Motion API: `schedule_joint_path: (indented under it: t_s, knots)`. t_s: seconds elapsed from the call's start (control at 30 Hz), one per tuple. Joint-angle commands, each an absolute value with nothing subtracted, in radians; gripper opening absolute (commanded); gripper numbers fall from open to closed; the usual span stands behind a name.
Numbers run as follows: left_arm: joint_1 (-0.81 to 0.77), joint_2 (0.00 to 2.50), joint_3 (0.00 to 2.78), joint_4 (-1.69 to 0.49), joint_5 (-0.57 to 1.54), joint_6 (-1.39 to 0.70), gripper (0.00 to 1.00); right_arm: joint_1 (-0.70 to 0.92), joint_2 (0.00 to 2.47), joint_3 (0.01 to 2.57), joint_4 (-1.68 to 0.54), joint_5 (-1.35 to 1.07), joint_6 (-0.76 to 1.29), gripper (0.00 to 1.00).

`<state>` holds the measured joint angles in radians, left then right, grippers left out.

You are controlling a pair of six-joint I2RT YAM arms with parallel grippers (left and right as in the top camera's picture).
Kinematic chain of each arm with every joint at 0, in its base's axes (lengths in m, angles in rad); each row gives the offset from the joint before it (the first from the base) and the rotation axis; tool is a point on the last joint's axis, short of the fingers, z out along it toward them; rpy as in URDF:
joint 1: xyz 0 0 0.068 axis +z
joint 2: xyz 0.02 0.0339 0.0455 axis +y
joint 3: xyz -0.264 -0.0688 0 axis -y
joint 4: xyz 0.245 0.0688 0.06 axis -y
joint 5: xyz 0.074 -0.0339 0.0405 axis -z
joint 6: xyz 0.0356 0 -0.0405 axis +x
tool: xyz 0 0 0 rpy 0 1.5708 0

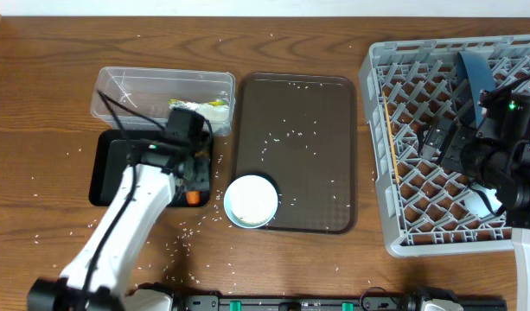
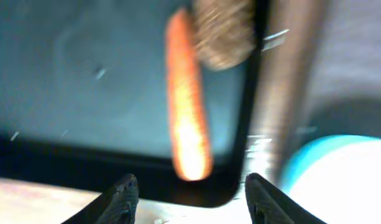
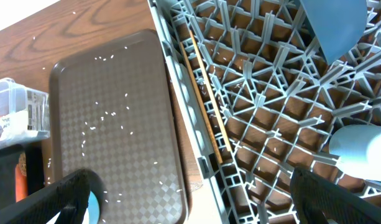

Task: Sort waste into correct bins and load items into the dishwasher rack
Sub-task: 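Grasp the orange carrot with the left gripper and place it on the black tray, then grasp the rim of the white rice bowl with the left gripper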

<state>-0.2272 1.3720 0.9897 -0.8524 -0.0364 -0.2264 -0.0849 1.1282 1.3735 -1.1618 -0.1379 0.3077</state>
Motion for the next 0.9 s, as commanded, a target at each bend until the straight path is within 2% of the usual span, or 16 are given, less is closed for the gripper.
schedule_joint_path:
  t_s: [0.0,0.27,0.6,0.87]
  knots:
    - [-0.263,1.296,1.023,-0.86,0.103,-0.176,0.56,-0.099,1.126,1.379,-1.164,-0.131,0.318,0.99]
    - [-0.418,1.322,0.971,-0.851,0.112,-0.188,0.56,-0.098,1.126,1.379,-1.163,-0.132,0.318,0.99]
    - [-0.71,1.468,0.953,-0.672,0.126,-0.199,0.56,-0.098,1.126,1.379,-1.164,-0.137,0.318,0.99]
    - [-0.762,1.659,0.953,-0.607,0.114,-0.224,0.56,-0.098,1.126,1.379,-1.163,-0.139,0.318,0.99]
